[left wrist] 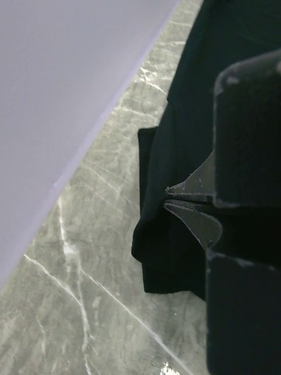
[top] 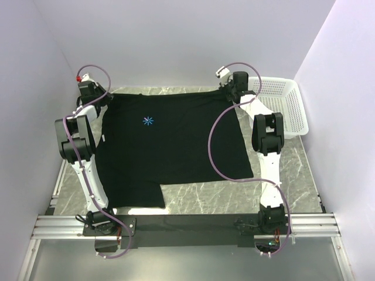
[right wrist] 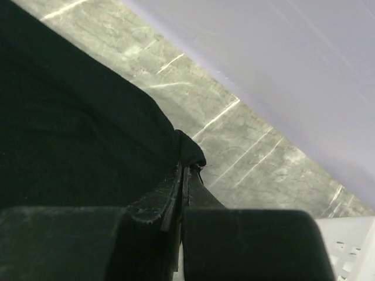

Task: Fold and stack the t-shirts
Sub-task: Flatten the tshirt out

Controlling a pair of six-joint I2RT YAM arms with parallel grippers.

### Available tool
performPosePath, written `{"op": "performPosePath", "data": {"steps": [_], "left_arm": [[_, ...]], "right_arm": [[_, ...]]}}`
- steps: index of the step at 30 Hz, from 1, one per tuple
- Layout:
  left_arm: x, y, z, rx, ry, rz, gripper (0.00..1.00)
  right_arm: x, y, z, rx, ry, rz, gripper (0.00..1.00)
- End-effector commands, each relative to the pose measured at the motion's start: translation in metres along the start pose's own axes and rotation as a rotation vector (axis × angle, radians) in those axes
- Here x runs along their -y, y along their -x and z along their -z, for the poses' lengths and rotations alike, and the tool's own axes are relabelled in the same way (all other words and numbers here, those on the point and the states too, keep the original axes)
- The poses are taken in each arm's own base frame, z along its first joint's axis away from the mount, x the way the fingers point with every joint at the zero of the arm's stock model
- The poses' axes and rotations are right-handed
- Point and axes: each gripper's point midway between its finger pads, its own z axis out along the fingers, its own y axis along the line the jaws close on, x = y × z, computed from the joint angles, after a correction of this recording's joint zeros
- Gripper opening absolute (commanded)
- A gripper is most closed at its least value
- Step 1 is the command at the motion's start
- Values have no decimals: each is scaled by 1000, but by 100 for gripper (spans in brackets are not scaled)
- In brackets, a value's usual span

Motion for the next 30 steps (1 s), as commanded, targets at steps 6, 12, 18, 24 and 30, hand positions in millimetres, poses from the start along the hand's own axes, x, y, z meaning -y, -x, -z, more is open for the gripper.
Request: {"op": "performPosePath", "data": {"steps": [6, 12, 18, 24, 30], "left_arm": [[24, 38, 24, 87, -46, -76, 1], [32, 44, 33, 100, -66, -125, 1], [29, 41, 42, 83, -47, -178, 1], [22, 37, 49, 73, -18, -209, 1], [17, 34, 53, 61, 6, -226, 0]], "right_arm": [[27, 39, 18, 91, -86, -21, 0], [30, 40, 23, 100, -91, -52, 0], [29, 39, 28, 100, -88, -67, 0], [35, 35, 31, 96, -96, -93, 0], [42, 32, 34, 91, -111, -108, 0]]}}
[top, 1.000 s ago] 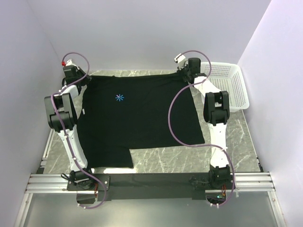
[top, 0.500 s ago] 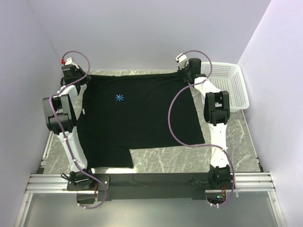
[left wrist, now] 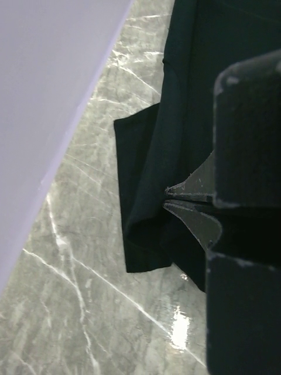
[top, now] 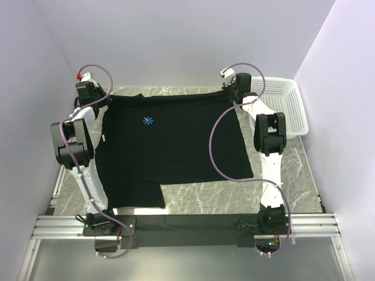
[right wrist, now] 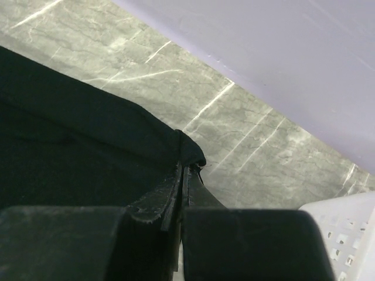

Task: Fold and stack the t-shirts
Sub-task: Flatten the tshirt out

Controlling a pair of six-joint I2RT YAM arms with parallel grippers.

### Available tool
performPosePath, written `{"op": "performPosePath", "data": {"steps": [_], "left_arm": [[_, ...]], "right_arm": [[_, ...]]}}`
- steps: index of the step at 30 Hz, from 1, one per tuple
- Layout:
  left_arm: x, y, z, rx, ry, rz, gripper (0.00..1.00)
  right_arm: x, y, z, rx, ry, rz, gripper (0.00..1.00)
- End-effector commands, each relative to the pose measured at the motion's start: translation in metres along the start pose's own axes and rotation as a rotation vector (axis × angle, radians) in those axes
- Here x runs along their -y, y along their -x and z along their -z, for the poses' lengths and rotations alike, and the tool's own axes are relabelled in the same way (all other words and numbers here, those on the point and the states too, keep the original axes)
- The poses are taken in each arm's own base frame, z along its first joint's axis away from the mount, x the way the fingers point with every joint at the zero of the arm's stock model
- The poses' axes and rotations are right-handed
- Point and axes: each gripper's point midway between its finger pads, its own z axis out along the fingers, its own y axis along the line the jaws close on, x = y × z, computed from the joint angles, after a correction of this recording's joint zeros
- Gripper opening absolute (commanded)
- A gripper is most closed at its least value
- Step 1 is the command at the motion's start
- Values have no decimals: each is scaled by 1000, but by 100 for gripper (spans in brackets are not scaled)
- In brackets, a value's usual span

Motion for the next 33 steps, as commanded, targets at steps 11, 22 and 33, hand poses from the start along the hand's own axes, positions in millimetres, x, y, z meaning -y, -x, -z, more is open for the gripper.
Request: {"op": "performPosePath", "data": {"steps": [11, 22, 33], "left_arm": [[16, 33, 42, 90, -17, -89, 1], [8, 15, 59, 54, 17, -108, 1], [-2, 1, 62, 15, 62, -110, 1]], "right_arm": [[32, 46, 33, 92, -78, -17, 0], [34, 44, 34, 85, -84, -33, 0], [30, 43, 42, 89, -71, -42, 0]]}}
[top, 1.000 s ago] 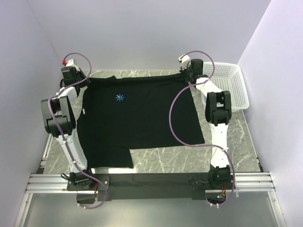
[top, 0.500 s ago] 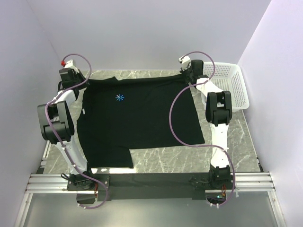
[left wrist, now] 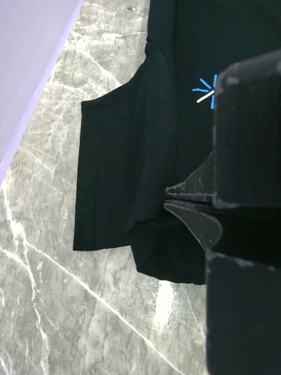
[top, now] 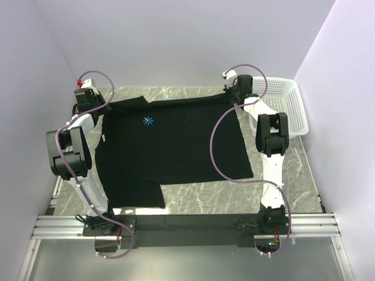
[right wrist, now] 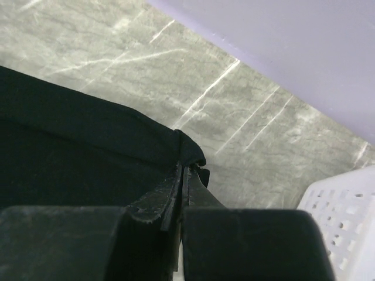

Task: Fold and stack the t-shirts
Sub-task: Flatten the tshirt out

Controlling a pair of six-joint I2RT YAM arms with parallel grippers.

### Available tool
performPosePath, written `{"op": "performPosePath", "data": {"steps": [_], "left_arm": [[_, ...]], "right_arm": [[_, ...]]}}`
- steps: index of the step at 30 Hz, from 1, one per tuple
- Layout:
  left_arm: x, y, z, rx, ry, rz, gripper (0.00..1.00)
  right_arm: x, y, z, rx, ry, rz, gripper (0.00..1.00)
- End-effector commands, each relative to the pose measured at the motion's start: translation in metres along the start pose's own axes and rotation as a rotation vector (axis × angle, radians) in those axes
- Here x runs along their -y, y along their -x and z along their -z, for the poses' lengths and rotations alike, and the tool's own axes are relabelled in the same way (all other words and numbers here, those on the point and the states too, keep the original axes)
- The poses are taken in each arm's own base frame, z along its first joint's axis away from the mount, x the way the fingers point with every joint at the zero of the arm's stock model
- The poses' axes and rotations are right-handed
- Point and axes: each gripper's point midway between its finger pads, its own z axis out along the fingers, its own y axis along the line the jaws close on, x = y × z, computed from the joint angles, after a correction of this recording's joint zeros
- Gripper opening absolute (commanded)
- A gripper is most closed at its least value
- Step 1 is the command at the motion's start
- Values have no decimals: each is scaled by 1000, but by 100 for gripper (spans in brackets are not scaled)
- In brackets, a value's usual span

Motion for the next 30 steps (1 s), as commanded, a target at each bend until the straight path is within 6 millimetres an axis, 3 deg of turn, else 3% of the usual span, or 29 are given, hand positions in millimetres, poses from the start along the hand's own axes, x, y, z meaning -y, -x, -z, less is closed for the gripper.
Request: {"op": "performPosePath", "data": {"steps": [1, 5, 12, 30], "left_arm": [[2, 25, 14, 65, 15, -35, 1], [1, 27, 16, 71, 18, -40, 1], [3, 27, 18, 66, 12, -51, 1], [0, 16, 22, 34, 23, -61, 0]], "right_arm": [[29, 54, 34, 118, -70, 3, 0], [27, 54, 39, 122, -59, -8, 0], [31, 73, 39, 173, -50, -2, 0], [30, 56, 37, 135, -58, 38, 0]]}}
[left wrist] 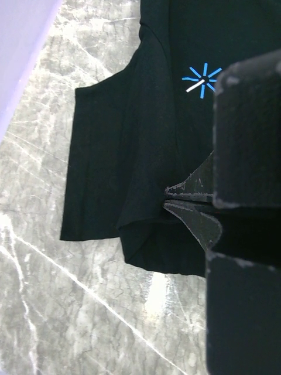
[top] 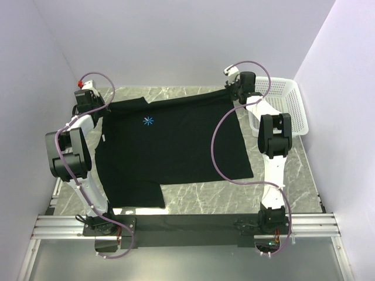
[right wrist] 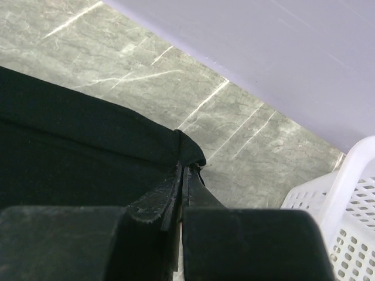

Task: Fold and stack the t-shirts
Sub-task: Flatten the tshirt out

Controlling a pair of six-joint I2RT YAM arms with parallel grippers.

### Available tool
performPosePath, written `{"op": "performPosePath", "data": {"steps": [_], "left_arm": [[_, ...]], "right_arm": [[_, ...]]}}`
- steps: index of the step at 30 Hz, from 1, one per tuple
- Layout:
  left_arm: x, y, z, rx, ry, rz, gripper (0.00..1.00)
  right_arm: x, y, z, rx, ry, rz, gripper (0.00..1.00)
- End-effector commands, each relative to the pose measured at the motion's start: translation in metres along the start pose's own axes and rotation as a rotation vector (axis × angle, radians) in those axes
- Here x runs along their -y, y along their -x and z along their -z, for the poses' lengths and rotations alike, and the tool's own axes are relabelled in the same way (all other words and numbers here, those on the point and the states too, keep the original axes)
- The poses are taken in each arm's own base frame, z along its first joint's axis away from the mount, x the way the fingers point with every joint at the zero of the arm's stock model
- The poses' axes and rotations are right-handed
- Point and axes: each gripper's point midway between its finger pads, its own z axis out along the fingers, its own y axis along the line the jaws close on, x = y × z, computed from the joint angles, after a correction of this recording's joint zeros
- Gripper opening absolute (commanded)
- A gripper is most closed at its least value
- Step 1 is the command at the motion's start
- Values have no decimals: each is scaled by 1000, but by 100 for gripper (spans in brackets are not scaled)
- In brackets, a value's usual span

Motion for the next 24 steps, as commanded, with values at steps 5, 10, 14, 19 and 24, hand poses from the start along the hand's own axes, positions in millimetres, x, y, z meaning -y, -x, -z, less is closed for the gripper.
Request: {"op": "performPosePath", "data": {"steps": [5, 10, 14, 19, 24], "left_arm": [[-1, 18, 15, 45, 17, -30, 1], [-3, 16, 14, 37, 25, -32, 0], [-5, 13, 12, 27, 32, -34, 0], [-6, 9, 13, 17, 38, -41, 0], [-9, 4, 14, 4, 47, -43, 0]], "right_arm": [[22, 28, 22, 69, -62, 46, 1], [19, 21, 24, 55, -60, 52, 1], [20, 22, 27, 58, -63, 58, 2], [20, 20, 30, 53, -64, 59, 2], [18, 18, 32, 47, -62, 66, 4]]}}
